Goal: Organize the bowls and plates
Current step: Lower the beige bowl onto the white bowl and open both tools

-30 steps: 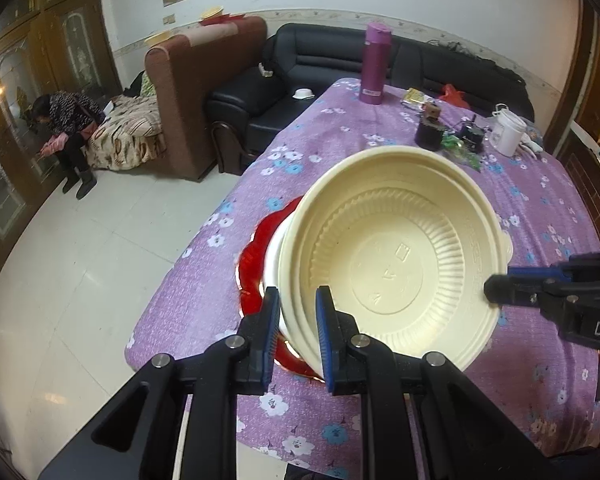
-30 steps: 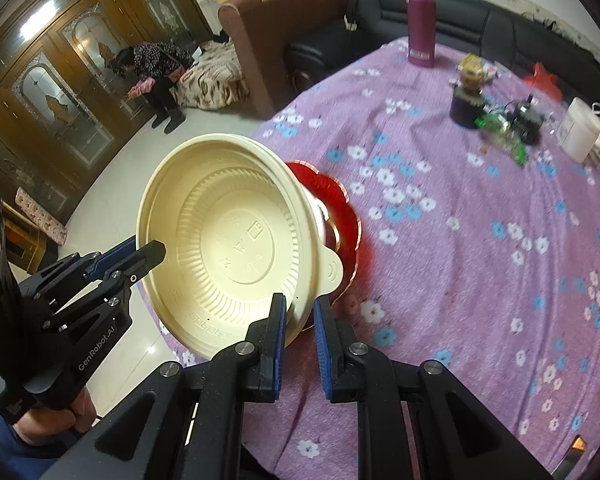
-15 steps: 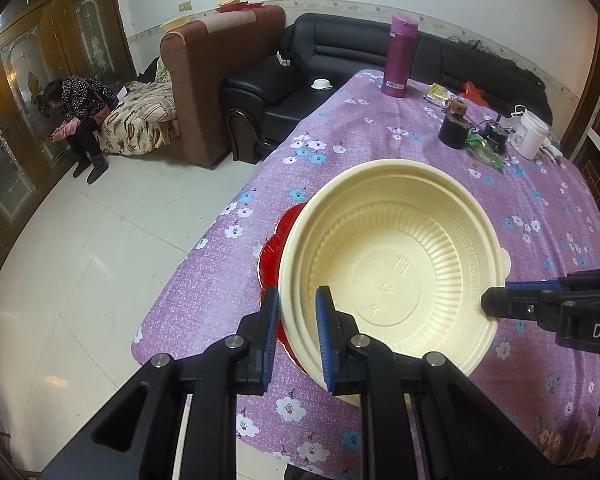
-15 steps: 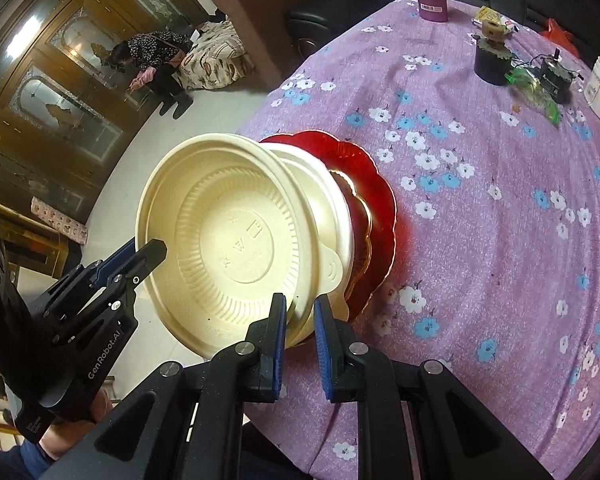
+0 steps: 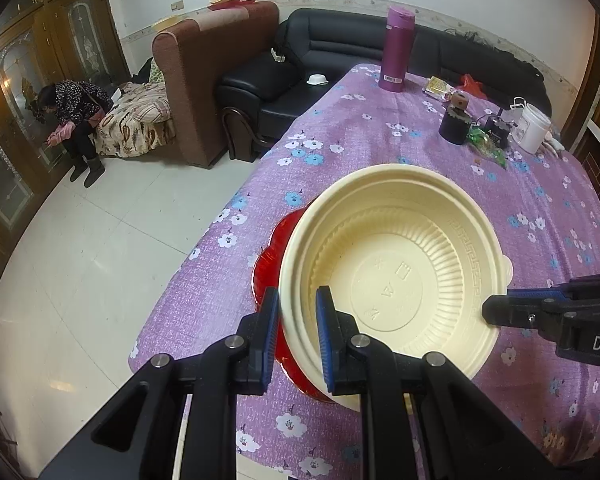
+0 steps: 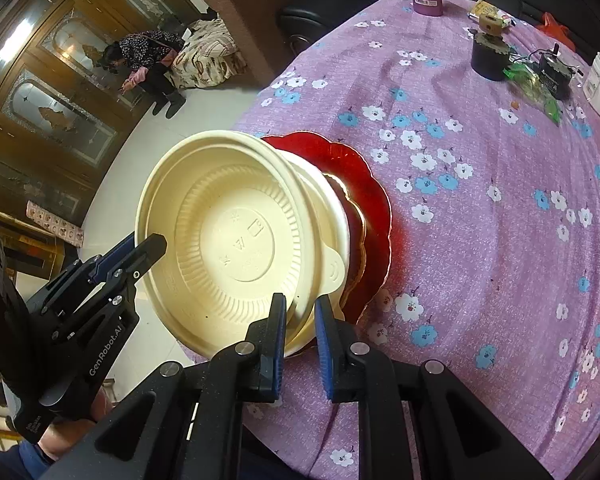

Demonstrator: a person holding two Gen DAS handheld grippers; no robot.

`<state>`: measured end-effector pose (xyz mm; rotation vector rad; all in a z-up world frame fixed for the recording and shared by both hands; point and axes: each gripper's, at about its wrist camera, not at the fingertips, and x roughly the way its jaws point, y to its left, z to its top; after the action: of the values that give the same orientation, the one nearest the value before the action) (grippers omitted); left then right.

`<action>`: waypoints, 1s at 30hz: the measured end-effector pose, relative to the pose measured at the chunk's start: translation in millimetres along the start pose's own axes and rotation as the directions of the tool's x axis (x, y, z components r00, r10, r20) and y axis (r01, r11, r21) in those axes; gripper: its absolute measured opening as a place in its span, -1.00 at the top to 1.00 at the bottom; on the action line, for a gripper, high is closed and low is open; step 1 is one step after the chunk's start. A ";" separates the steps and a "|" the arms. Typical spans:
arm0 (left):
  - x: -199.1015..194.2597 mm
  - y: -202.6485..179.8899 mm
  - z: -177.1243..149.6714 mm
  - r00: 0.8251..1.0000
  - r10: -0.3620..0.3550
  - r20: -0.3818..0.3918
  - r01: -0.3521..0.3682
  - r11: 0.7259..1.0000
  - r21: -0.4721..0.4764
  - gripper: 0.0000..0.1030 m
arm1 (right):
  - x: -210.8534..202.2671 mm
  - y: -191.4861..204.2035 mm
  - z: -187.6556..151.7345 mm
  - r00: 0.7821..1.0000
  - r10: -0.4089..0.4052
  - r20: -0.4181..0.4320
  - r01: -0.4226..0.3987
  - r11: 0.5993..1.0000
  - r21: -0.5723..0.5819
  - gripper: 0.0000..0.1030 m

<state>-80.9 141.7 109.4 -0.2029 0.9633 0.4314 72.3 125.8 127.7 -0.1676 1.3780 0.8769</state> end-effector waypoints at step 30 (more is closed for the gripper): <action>10.3 -2.2 3.7 0.999 0.040 0.001 -0.040 0.998 0.043 0.68 | 2.9 10.6 5.8 0.998 -0.046 0.032 0.047 0.997 -0.058 0.61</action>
<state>-72.1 143.8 102.9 -0.1448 0.9770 0.4469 70.1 137.7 130.4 -0.2300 1.3158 0.8786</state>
